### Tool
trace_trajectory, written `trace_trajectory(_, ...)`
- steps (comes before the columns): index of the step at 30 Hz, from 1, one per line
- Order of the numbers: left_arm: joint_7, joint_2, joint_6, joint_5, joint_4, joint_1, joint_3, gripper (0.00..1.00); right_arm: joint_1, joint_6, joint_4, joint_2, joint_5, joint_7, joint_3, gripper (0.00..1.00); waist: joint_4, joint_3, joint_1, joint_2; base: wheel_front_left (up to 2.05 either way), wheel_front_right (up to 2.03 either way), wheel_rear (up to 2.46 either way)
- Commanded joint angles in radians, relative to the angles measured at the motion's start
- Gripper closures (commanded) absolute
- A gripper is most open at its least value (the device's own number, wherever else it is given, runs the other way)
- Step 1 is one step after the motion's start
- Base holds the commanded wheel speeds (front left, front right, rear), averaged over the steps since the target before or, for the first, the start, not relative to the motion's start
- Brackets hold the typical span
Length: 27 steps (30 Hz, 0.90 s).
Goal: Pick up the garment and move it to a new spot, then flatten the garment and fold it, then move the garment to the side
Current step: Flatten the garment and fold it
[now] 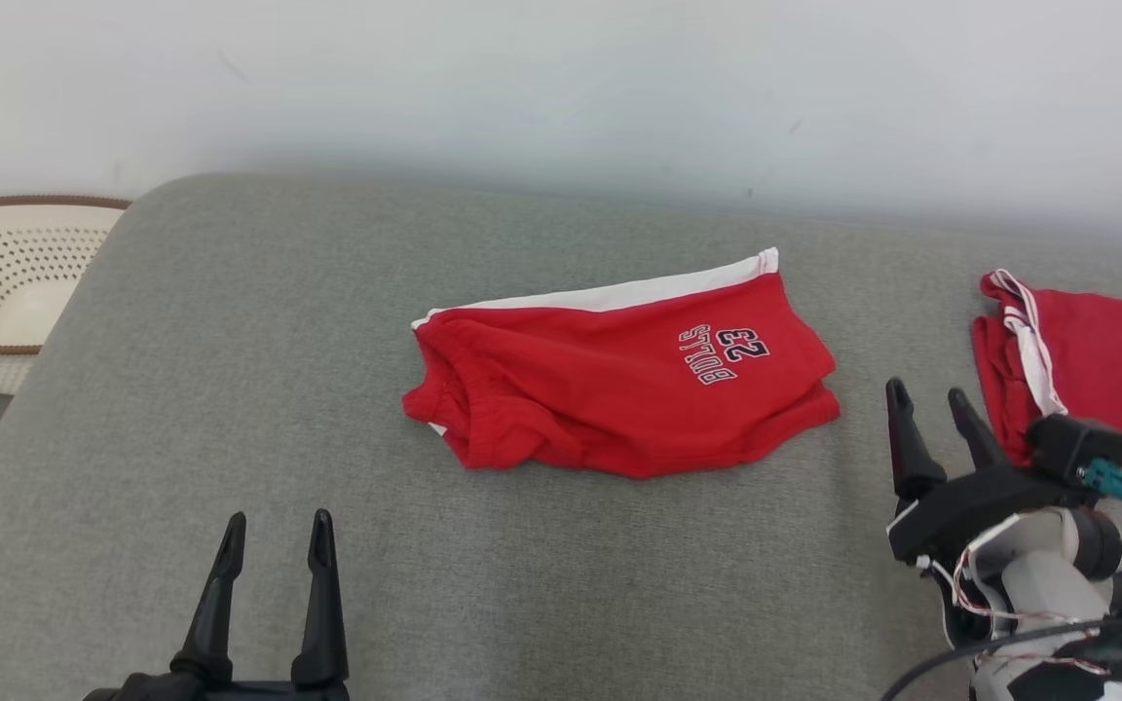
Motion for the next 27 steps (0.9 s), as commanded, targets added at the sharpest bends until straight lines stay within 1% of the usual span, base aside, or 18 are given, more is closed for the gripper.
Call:
trace_trajectory(1,-0.004,-0.001,-0.003,0.008,0.002,0.002,-0.004,0.00,-0.018,0.000,0.000,0.009,-0.025,0.008,-0.011,0.00,0.014,0.008,0.0001,0.0001,0.00,0.00,0.00)
trace_trajectory(7,-0.004,-0.004,-0.006,0.001,0.007,-0.017,-0.026,0.00,-0.100,0.000,0.053,0.033,-0.112,0.074,-0.064,0.00,0.057,0.043,0.0001,0.0001,0.00,0.00,0.00)
trace_trajectory(13,-0.004,-0.004,0.001,-0.020,0.012,-0.052,-0.060,0.00,-0.206,0.000,0.156,0.009,-0.178,0.125,-0.111,0.00,0.107,0.106,0.0001,0.0001,0.00,0.00,0.00)
trace_trajectory(19,-0.004,-0.004,0.018,-0.037,0.017,-0.077,-0.091,0.00,-0.271,0.000,0.249,-0.005,-0.202,0.138,-0.134,0.00,0.137,0.143,0.0001,0.0001,0.00,0.00,0.00)
trace_trajectory(27,-0.004,-0.004,0.036,-0.047,0.025,-0.095,-0.111,0.00,-0.307,0.000,0.380,0.008,-0.211,0.118,-0.132,0.00,0.152,0.151,0.0001,0.0001,0.00,0.00,0.00)
